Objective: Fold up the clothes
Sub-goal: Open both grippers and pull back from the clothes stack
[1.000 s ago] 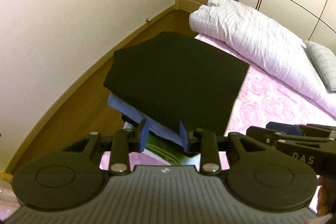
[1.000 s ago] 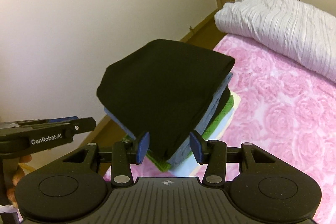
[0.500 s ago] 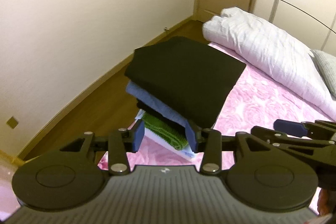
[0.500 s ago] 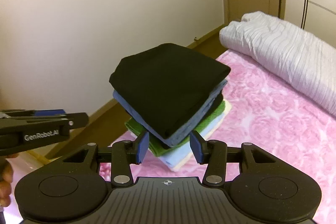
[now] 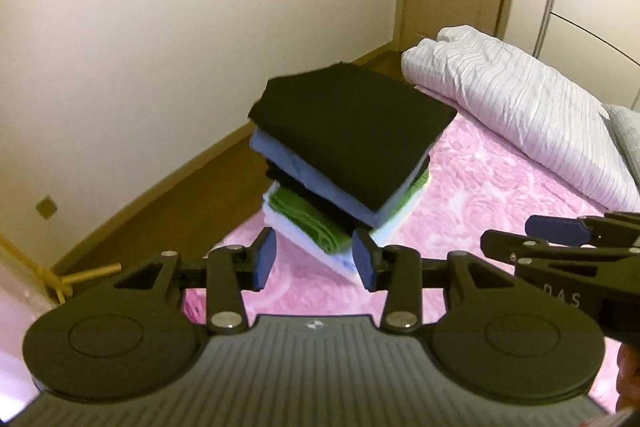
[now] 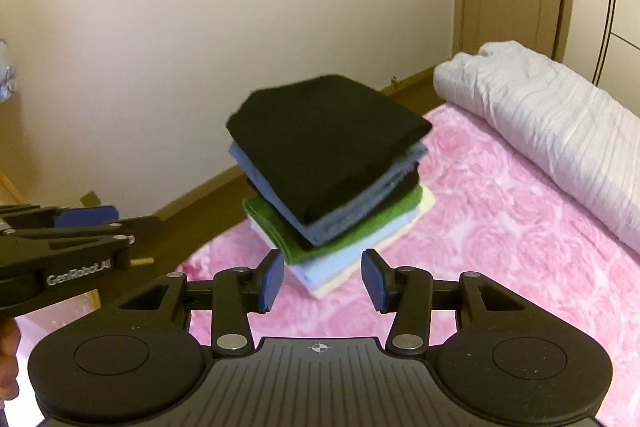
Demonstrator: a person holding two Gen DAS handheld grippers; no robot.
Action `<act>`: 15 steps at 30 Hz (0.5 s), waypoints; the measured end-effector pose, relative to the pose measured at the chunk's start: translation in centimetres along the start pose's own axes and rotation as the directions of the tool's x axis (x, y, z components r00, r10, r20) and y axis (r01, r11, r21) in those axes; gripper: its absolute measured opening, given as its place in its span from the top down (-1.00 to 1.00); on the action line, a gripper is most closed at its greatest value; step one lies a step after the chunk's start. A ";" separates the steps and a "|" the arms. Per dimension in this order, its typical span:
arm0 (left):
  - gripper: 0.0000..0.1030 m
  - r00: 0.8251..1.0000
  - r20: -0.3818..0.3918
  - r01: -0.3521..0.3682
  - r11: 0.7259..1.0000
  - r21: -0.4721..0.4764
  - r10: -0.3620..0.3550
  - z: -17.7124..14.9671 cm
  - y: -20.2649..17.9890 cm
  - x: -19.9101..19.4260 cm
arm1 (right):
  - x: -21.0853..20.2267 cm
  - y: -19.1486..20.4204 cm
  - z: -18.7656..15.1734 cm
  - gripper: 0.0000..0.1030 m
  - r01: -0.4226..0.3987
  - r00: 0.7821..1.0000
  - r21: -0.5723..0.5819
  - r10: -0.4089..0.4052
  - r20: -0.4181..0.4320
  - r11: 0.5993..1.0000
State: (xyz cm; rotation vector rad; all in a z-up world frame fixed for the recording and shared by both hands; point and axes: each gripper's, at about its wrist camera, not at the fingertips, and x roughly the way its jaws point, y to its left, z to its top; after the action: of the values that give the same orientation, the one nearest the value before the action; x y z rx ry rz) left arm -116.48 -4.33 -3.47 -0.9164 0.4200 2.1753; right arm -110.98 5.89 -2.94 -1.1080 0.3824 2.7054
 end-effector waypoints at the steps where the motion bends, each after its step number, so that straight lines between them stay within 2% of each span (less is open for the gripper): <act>1: 0.27 1.000 -0.005 -0.006 1.000 -0.016 0.006 -0.4 -0.2 -0.1 | -0.2 -0.4 -0.3 0.09 -0.004 1.000 -0.002 0.004 -0.008 1.000; 8: 0.27 0.998 -0.028 -0.068 0.991 -0.115 0.065 -3.2 -2.0 -2.1 | -1.5 -3.0 -2.3 0.09 -0.037 0.997 -0.042 0.034 -0.076 0.998; 15: 0.27 0.993 -0.047 -0.116 0.978 -0.172 0.110 -5.5 -4.5 -4.1 | -2.9 -4.6 -3.6 0.09 -0.071 0.993 -0.098 0.061 -0.099 0.993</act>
State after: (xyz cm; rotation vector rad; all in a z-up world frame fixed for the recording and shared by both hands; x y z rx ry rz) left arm -108.59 -6.28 -4.36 -1.0523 0.3085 2.3306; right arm -105.33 8.93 -4.12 -1.2781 0.3040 2.7641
